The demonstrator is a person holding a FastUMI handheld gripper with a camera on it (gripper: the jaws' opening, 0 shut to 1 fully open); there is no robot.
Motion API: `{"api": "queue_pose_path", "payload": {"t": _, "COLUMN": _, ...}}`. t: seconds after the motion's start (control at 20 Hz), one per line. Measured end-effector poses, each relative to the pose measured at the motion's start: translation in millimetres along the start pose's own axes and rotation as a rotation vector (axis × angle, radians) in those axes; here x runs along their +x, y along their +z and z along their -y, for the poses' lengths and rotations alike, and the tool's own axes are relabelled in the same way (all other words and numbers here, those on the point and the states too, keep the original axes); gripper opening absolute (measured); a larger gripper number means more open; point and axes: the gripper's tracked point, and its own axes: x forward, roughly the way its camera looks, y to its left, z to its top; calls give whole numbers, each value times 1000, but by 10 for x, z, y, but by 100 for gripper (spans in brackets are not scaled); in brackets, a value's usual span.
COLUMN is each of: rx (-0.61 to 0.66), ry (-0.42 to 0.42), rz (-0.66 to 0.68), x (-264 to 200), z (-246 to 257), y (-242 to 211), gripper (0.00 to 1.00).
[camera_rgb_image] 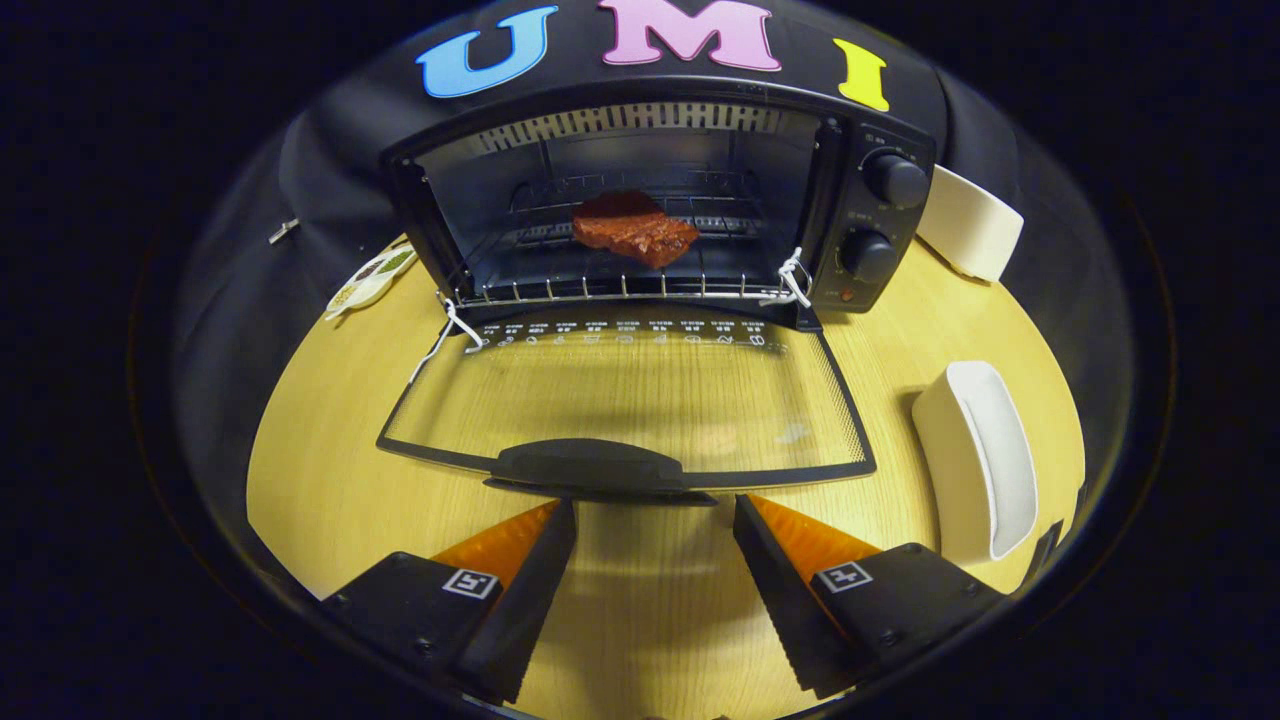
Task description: Open the toaster oven, put the food inside, and close the toaster oven door.
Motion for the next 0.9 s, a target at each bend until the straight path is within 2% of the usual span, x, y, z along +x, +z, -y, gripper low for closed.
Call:
{"api": "queue_pose_path", "payload": {"t": 0.1, "rx": -9, "ry": 39, "rz": 67, "x": -120, "z": -74, "y": 175, "gripper": 99}}
{"api": "queue_pose_path", "payload": {"t": 0.25, "rx": 58, "ry": 73, "rz": 128, "x": -294, "z": -122, "y": 451, "gripper": 98}}
{"api": "queue_pose_path", "payload": {"t": 0.4, "rx": 27, "ry": 100, "rz": 178, "x": -422, "z": -142, "y": 752, "gripper": 99}}
{"api": "queue_pose_path", "payload": {"t": 0.65, "rx": 65, "ry": 115, "rz": 260, "x": -551, "z": -140, "y": 1382, "gripper": 99}}
{"api": "queue_pose_path", "payload": {"t": 0.9, "rx": 47, "ry": 115, "rz": 362, "x": -694, "z": -111, "y": 1948, "gripper": 99}}
